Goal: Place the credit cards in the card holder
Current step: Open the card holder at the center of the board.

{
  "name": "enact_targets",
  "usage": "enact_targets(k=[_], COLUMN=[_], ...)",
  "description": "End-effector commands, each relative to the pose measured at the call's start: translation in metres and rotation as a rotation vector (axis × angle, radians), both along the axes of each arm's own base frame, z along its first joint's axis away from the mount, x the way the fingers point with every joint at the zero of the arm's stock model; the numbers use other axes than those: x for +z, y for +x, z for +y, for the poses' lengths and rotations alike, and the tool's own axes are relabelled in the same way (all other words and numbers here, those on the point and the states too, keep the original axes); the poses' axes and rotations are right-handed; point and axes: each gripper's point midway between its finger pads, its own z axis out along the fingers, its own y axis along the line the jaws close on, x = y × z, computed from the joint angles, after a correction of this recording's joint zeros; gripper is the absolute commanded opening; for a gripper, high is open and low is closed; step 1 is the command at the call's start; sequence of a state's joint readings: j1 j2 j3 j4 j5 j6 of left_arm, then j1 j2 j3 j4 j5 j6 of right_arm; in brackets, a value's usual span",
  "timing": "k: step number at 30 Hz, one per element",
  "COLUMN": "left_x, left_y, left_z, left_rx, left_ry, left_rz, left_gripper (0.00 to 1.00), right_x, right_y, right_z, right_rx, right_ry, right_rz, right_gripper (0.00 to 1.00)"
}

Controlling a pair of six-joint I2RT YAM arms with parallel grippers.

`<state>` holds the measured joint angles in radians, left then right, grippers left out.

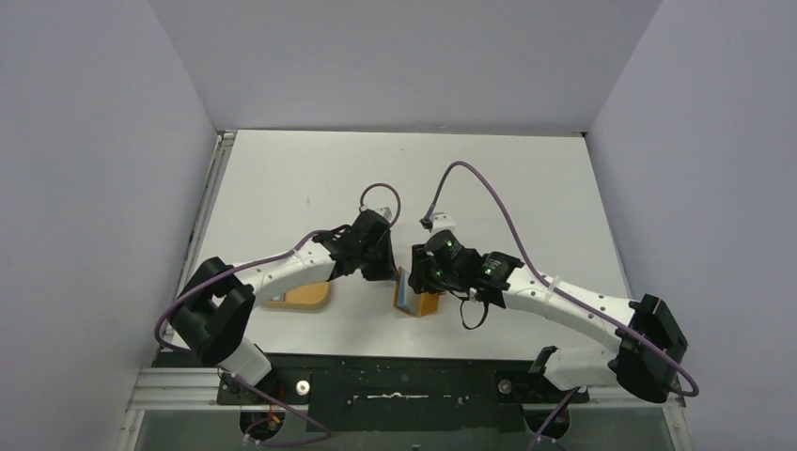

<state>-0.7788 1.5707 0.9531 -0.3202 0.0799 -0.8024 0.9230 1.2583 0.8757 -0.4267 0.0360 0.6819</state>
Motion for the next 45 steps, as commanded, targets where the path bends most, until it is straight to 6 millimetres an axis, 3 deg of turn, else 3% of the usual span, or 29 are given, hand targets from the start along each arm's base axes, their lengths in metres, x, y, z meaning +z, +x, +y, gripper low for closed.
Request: enact_targets(k=[1,4,13,17,24,30,40,45], left_x=[0.035,0.036,0.036,0.025,0.001,0.008,0.051,0.071], left_y=[0.004,0.004,0.002,0.003,0.003,0.006,0.007,0.009], left_z=[-0.014,-0.014,-0.015,-0.009,0.009,0.008,0.009,0.014], left_rx=[-0.015,-0.015,-0.021,-0.02,0.006,0.003,0.014,0.03], left_ry=[-0.074,-0.073,-0.072,-0.025,0.059,0.043,-0.041,-0.043], left_rz=[-0.061,-0.063,-0.06,-0.055,-0.028,-0.033,-0.103,-0.145], left_gripper=[0.0,0.0,0.0,0.0,0.0,0.0,0.48,0.53], right_x=[-0.011,-0.037,-0.082,-0.101,-0.132,-0.145,-0.158,-0.161], right_y=[0.012,0.019,0.021,0.021,0.014,0.011,0.009,0.008], right_z=[-0.001,-0.016,-0.023,-0.031,-0.056,-0.067,-0.078,-0.078], right_rx=[-0.027,-0.08,-0.079,-0.096,-0.142,-0.161,-0.194,-0.198], right_ry=[-0.003,-0.011,-0.008,-0.034,-0.075,-0.08,-0.075,-0.068], right_rz=[-0.002,0.043,0.148,0.174,0.209,0.216,0.219,0.224], right_gripper=[0.35,0.34,0.34,0.32,0.22,0.13,0.01,0.0])
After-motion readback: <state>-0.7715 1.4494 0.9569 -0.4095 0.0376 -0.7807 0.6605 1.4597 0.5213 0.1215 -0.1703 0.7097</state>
